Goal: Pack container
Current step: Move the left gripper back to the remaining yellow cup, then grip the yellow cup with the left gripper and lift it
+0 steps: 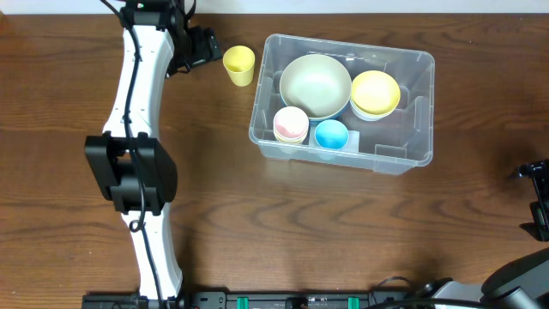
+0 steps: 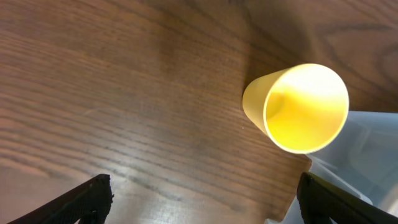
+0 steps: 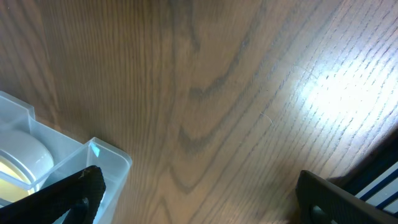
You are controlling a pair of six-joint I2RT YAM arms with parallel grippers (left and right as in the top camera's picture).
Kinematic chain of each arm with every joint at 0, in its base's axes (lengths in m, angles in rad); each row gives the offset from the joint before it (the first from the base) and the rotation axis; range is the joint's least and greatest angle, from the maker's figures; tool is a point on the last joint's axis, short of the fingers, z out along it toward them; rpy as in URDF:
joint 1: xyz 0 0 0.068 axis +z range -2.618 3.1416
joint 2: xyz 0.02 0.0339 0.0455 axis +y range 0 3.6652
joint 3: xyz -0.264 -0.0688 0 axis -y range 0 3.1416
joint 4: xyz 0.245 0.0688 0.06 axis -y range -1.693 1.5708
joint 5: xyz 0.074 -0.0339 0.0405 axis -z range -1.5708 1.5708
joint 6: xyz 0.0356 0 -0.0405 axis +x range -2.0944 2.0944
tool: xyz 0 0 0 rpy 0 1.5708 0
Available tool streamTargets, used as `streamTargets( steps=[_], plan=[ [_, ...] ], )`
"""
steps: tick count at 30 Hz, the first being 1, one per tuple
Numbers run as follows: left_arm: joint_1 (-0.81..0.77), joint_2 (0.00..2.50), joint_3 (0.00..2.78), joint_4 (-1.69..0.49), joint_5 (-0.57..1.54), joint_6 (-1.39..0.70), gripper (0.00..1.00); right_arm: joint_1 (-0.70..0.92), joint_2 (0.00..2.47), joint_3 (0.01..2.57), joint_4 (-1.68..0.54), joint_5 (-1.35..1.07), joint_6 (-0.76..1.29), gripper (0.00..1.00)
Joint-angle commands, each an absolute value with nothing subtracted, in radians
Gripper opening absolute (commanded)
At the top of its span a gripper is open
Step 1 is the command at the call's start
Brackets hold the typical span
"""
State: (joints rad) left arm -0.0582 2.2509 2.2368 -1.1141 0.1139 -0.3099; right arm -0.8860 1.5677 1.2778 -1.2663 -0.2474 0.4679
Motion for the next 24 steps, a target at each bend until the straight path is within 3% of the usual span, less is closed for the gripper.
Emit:
streamTargets(
  steps=[1, 24],
  plan=[
    [-0.059, 2.273, 2.241, -1.097, 0.125, -0.307, 0.95, -0.89, 1.551, 1.279, -1.267, -0.251, 0.482, 0.99],
    [-0.096, 2.414, 2.241, -1.033, 0.194, -0.282, 0.95, -0.89, 1.551, 1.279, -1.267, -0.251, 0.482, 0.99]
  ],
)
